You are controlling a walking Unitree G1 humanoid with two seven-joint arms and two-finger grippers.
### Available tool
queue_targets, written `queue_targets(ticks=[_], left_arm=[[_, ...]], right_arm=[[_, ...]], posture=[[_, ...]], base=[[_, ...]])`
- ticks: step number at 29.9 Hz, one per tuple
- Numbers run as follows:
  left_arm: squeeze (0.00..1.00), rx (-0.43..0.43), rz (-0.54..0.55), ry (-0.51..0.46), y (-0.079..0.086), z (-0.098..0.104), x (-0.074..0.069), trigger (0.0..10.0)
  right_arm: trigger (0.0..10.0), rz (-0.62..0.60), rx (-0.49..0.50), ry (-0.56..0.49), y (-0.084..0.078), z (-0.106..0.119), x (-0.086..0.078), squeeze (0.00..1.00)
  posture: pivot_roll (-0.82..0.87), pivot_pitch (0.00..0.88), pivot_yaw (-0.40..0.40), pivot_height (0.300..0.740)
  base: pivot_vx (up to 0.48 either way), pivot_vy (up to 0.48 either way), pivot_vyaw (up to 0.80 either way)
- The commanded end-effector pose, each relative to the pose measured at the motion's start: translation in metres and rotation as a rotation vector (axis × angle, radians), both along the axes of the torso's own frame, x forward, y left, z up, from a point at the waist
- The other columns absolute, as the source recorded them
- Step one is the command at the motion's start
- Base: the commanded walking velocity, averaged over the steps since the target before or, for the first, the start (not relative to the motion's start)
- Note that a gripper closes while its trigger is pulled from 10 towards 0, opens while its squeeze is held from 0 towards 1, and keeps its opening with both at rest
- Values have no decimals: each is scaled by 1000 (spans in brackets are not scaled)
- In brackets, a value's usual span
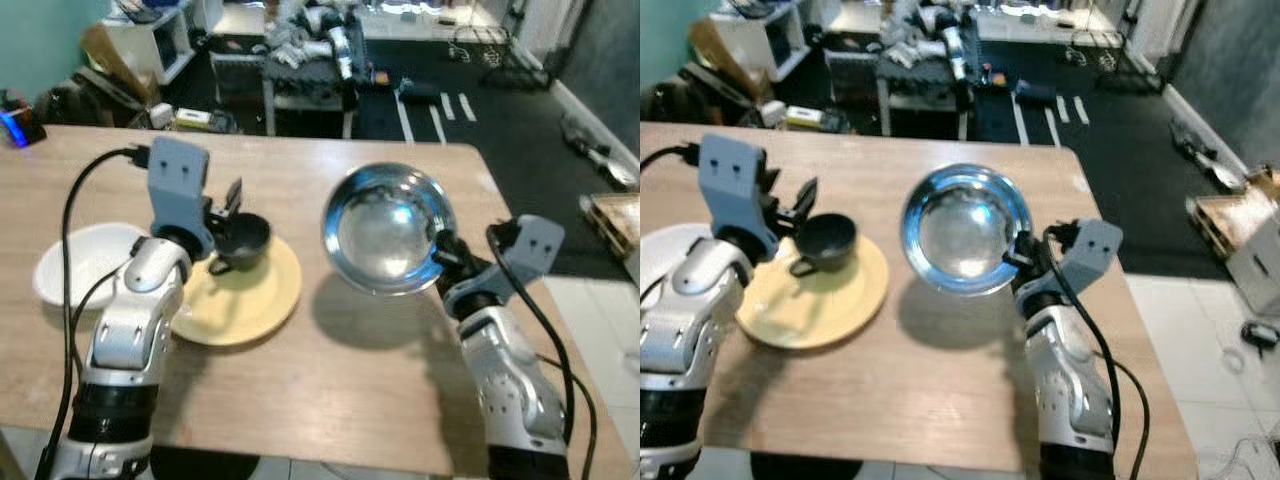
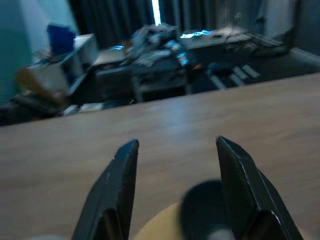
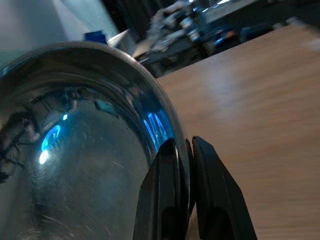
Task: Setting the table
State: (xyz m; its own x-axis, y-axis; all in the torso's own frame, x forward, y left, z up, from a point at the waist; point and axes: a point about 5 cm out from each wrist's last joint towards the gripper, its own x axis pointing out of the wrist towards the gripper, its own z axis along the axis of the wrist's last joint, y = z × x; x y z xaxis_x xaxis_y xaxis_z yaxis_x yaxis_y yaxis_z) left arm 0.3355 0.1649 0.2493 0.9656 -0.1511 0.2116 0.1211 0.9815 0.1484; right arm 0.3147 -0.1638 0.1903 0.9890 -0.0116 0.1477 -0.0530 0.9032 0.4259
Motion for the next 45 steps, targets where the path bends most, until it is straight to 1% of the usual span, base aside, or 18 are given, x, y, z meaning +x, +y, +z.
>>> queue_targets(ticks=[1, 45], left_arm=[[0, 3, 13, 1, 3, -1, 0, 10000], [0, 2, 3, 1, -1, -1, 2, 10000]], right_arm=[[10000, 9, 6, -15, 3, 2, 0, 0], [10000, 23, 7, -6, 4, 0, 0, 0]], posture=[[-24, 0, 68, 740], [-27, 0, 69, 740]], base=[[0, 0, 775], [0, 0, 759]])
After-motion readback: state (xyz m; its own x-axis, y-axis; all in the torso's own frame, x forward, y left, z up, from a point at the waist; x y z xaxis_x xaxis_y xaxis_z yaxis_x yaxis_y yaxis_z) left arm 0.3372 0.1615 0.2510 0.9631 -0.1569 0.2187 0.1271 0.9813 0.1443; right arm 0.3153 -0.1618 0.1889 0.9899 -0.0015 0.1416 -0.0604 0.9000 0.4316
